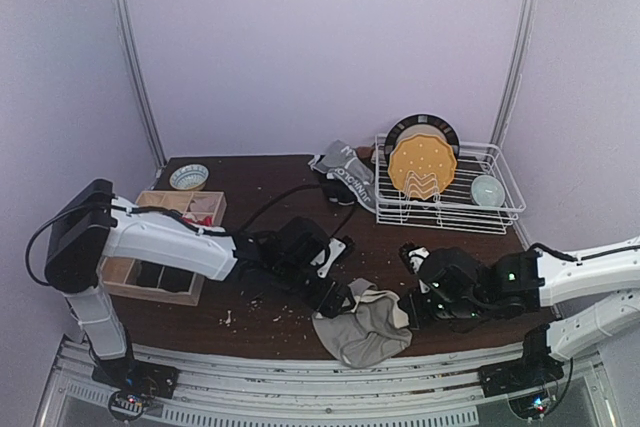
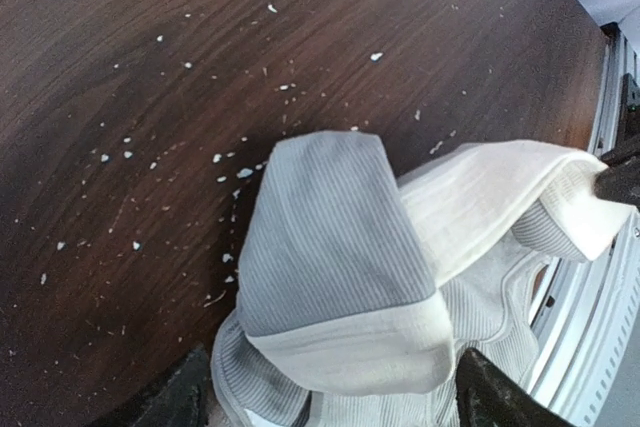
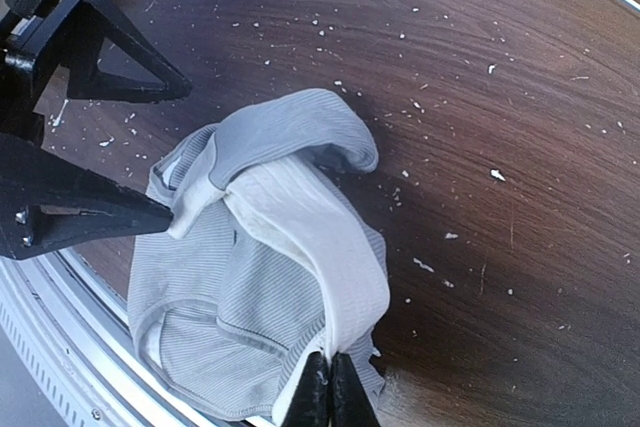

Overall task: Roll the underwear
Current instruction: Pick up the underwear from the center of the board, then flatten out the underwear at the center of the board.

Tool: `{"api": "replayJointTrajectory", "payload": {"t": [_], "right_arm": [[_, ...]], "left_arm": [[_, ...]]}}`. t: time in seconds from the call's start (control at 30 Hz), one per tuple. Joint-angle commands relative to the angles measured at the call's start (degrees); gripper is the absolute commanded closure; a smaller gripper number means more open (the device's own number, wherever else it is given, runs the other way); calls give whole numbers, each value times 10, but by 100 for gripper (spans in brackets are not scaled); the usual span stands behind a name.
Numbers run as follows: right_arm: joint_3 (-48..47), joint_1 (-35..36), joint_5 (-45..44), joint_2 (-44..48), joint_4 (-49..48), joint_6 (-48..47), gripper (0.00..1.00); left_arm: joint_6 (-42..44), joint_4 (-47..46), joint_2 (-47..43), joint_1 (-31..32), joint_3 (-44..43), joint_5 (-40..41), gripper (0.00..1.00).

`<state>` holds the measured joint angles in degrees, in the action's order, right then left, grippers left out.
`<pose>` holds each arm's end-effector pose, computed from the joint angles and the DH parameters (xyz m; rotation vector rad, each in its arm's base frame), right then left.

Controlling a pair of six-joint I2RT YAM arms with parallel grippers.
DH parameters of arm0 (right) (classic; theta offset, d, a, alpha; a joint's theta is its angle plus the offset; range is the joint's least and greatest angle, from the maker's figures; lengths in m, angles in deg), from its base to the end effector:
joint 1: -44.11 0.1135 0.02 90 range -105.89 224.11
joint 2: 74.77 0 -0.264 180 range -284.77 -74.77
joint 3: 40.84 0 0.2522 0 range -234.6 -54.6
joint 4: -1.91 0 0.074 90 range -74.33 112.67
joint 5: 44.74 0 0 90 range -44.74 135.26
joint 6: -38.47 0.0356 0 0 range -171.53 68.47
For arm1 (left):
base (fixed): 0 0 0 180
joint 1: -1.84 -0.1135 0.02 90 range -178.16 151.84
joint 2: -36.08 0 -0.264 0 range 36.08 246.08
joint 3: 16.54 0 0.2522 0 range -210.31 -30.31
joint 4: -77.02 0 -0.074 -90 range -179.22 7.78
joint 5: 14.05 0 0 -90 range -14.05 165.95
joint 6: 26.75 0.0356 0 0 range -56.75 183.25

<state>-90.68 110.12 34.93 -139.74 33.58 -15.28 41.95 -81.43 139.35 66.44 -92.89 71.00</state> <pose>0.0979 0.2042 0.2074 -0.5475 2.4039 0.6197 0.1594 -0.3428 0.1743 0.9864 2.3711 -0.7446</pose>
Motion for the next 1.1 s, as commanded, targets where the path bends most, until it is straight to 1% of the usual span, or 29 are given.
{"api": "replayJointTrajectory", "payload": {"t": [0.0, 0.1, 0.2, 0.23, 0.27, 0.37, 0.4, 0.47, 0.53, 0.6, 0.67, 0.83, 0.93, 1.0, 1.07], "right_arm": [[10, -3, -20, 17, 15, 4, 100], [16, -5, -24, 18, 10, 6, 100], [17, -5, -25, 18, 8, 8, 100], [18, -5, -25, 17, 6, 9, 100], [18, -5, -27, 18, 7, 9, 100], [9, -5, -40, 33, 27, 4, 100], [4, -5, -50, 43, 45, 1, 100], [-13, 0, -91, 73, 89, -7, 100], [-23, 1, -122, 112, 118, -25, 100], [-35, 1, -130, 142, 140, -46, 100], [-46, 0, -123, 158, 161, -61, 100], [-60, 2, -77, 177, 190, -101, 100], [-58, 2, -46, 196, 173, -116, 100], [-55, 2, -37, 197, 154, -114, 100], [-52, 2, -44, 184, 142, -108, 100]], "left_arm": [[37, 5, 27, 8, -29, -26, 18], [39, 9, 46, 9, -39, -31, 20], [39, 16, 57, 9, -47, -30, 34], [40, 16, 57, 9, -49, -29, 45], [39, 17, 53, 9, -47, -19, 61], [31, 30, 7, 9, -38, 49, 96], [31, 37, -18, 9, -33, 80, 100], [32, 46, -79, 9, -17, 126, 100], [37, 54, -147, 9, -6, 147, 100], [45, 56, -207, 9, 4, 137, 100], [43, 76, -248, 9, 3, 123, 100], [-5, 155, -304, 8, -11, 69, 100], [-32, 181, -334, 8, -15, 48, 100], [-37, 196, -350, 8, -18, 63, 100], [-48, 217, -353, 7, -19, 108, 100]]}}
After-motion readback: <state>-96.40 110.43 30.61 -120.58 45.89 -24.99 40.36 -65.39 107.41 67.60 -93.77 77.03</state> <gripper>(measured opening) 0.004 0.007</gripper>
